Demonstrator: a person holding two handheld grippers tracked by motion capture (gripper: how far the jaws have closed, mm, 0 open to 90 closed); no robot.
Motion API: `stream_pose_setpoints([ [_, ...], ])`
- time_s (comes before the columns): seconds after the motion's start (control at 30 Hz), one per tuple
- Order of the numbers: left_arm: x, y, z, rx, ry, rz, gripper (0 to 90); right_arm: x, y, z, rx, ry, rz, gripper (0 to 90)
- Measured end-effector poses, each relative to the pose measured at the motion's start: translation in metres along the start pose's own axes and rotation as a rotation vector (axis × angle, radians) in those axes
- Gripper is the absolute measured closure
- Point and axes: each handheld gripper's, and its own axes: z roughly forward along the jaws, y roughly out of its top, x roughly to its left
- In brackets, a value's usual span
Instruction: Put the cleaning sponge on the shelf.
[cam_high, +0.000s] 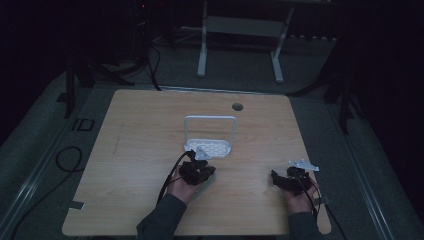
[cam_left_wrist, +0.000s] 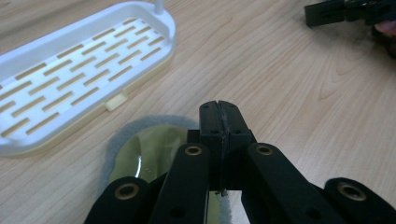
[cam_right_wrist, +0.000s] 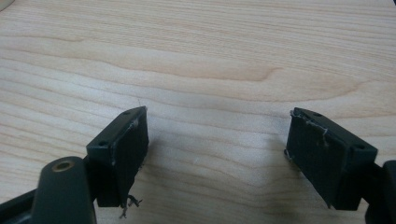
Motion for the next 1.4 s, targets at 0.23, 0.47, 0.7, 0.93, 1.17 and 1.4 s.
stream_pose_setpoints([
  [0.23,0.007,-0.006,-0.004,0.011,0.023,-0.021,89.9,0.0,0.0,0.0,0.0,0.0,-0.002,20.6],
  [0.47,0.011,-0.014,-0.01,0.012,0.033,-0.03,89.9,0.0,0.0,0.0,0.0,0.001,-0.001,20.6],
  [0.7,0.02,-0.026,-0.026,0.015,0.063,-0.058,89.9,0.0,0.0,0.0,0.0,0.001,-0.001,20.6],
  [0.93,0.031,-0.04,-0.047,0.038,0.104,-0.067,89.9,0.0,0.0,0.0,0.0,0.001,-0.002,20.6],
  [1.17,0.042,-0.047,-0.071,0.03,0.132,-0.068,89.5,0.0,0.0,0.0,0.0,0.001,-0.002,20.6],
  [1.4,0.048,-0.034,-0.081,0.036,0.118,-0.013,79.0,0.0,0.0,0.0,0.0,0.002,-0.004,20.6],
])
